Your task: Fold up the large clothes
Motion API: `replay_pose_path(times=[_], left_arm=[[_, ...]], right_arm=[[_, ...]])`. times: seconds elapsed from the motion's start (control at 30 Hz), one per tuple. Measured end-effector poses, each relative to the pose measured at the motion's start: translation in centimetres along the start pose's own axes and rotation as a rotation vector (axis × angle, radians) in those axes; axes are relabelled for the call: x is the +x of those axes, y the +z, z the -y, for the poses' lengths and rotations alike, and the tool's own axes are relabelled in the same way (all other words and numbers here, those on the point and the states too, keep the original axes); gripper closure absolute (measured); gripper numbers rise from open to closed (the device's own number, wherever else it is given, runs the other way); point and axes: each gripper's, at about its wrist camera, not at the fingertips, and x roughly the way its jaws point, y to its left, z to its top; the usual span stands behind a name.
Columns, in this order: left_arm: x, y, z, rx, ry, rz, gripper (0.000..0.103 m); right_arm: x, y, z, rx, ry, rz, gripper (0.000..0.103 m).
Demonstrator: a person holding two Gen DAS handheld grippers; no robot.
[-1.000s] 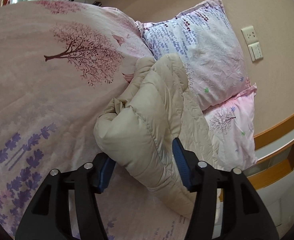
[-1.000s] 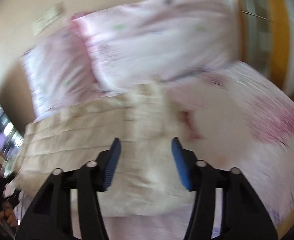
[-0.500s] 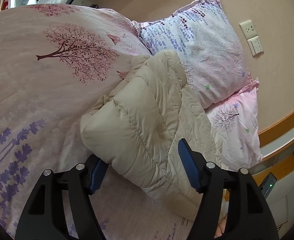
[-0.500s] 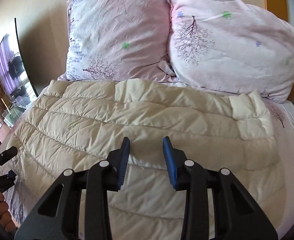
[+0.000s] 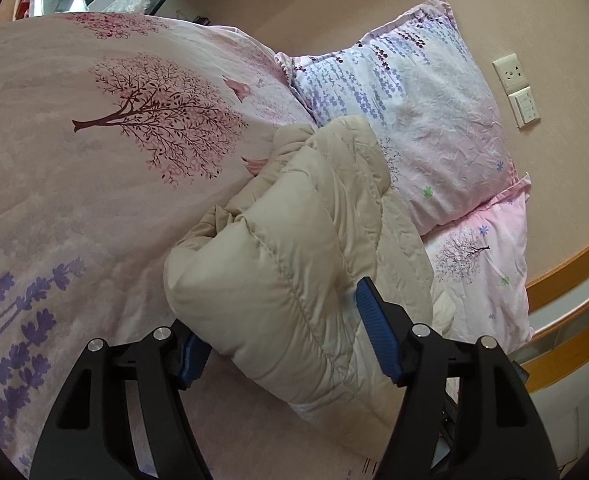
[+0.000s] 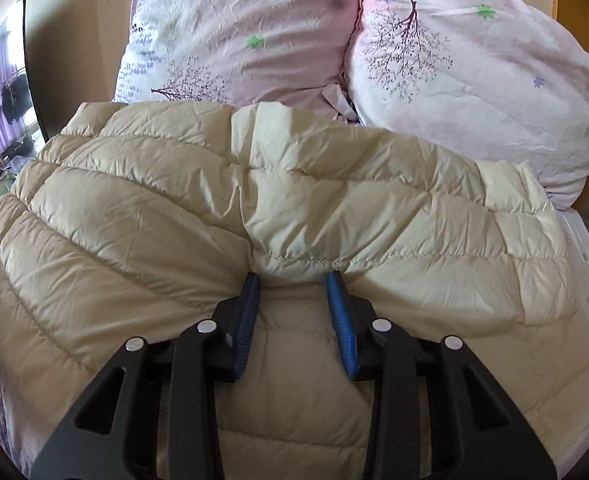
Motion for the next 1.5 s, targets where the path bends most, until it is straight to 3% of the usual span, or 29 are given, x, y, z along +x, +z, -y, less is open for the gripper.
replay_pose_path(times=[0.2,0.3,0.4,0.67,0.97,1.3,1.5], left_arm=[[0.4,0.2,-0.2,-0.02,-0.017,-0.001,0.058],[0.0,0.3,0.9,0.024,-0.035,0.018,0.071],[-0.7,0.4,2.6,0.087,-0.061,0.045,0.077],[-3.0,-0.4,8.3,0.247,-0.243,0.089,0.078],[-3.5,-2.7,13.6,0.384,-0.421,0.053,0.078],[-3.5,-5.0,16.4,0.443,-0.456,0.027,0.078],[-3.2,-6.6,18.4,0.486,-0.454,0.006,0.078]], right_arm=[[0.3,-0.1,-0.3,-0.019,-0.016,-0.012,0.066],[0.5,-0.1,-0.4,-0.024,-0.021,-0.017,0.066],[0.7,-0.2,-0.6,-0.034,-0.033,-0.021,0.066],[1.1,-0.1,-0.9,-0.041,-0.049,-0.028,0.066],[1.3,0.0,-0.5,-0.036,-0.025,-0.039,0.066],[1.1,0.3,0.8,-0.013,0.053,-0.045,0.066],[-0.9,0.2,4.2,0.07,0.168,-0.039,0.064]])
